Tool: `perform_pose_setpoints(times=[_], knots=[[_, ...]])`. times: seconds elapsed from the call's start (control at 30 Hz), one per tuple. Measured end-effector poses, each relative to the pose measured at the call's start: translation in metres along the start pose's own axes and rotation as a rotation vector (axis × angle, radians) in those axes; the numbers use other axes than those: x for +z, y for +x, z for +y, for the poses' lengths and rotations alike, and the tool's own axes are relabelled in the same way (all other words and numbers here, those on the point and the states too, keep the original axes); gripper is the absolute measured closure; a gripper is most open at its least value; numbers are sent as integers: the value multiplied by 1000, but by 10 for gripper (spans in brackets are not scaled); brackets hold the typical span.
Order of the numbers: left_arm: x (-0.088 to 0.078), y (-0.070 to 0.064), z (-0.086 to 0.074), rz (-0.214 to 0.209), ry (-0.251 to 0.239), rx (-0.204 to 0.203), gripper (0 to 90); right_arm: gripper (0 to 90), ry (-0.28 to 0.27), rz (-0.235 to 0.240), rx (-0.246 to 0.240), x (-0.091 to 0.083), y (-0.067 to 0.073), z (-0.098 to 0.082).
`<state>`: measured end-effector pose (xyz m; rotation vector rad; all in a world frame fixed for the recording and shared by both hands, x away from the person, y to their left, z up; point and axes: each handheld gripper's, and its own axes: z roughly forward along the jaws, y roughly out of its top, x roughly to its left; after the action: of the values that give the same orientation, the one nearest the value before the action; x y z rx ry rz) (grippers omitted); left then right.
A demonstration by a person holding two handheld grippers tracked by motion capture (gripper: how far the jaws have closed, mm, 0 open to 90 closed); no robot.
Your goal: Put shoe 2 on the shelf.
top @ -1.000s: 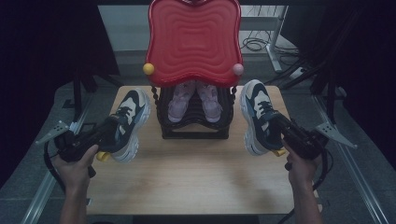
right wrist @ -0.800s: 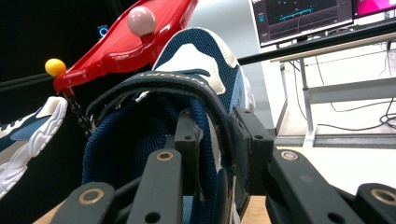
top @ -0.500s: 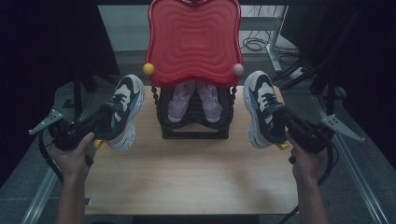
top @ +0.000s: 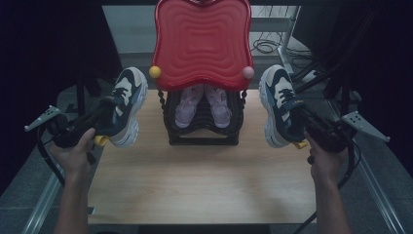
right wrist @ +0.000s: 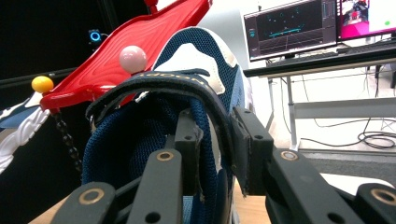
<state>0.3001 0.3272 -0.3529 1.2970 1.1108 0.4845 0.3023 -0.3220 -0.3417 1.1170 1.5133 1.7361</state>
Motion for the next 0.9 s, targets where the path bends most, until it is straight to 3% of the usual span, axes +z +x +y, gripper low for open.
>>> perform_pose_setpoints(times=[0.57, 0.73, 0.9], knots=[[11, -8, 24, -11, -43, 11, 736, 733, -16, -3, -18, 22, 1, 34], [14, -8, 29, -31, -66, -16, 736, 733, -21, 9, -24, 26, 5, 43], [15, -11, 38, -29, -75, -9, 736, 732, -23, 15, -22, 30, 7, 50]])
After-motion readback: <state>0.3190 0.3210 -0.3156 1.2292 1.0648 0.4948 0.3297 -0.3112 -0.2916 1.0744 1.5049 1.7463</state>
